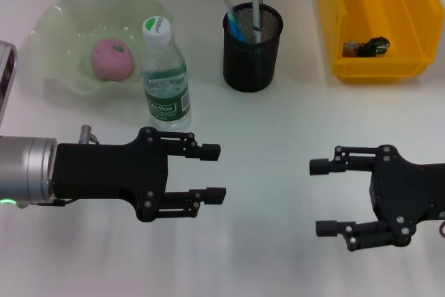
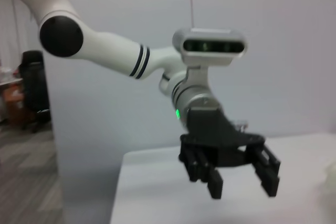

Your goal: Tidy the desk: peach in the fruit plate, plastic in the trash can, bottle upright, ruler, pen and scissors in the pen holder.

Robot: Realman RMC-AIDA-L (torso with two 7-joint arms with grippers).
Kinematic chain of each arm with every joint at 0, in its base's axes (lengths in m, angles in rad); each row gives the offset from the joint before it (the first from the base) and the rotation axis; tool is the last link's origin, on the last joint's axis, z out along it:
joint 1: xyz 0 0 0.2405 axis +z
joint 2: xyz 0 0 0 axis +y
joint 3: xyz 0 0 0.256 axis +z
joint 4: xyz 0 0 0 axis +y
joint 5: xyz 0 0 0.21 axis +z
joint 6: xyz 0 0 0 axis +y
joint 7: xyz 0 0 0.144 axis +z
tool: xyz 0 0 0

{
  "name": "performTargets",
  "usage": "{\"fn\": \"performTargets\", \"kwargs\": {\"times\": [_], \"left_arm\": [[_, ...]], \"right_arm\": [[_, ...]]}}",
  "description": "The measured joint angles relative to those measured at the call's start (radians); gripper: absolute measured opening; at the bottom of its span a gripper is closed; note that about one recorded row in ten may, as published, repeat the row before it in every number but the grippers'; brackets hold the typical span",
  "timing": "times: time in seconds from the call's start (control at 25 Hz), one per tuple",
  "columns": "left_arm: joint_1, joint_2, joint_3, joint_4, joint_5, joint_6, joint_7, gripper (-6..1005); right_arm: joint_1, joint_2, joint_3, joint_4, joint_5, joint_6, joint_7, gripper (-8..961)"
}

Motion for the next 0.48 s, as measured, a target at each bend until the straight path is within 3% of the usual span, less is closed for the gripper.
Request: {"fn": "performTargets", "kwargs": {"times": [0.48], "left_arm": [[0.001,-0.001,0.0,-0.012,0.002,-0.007,-0.013,591]], "right_arm": [[-0.012,-0.004,-0.003,0.083,0.051,0.036,-0.072,770]]}}
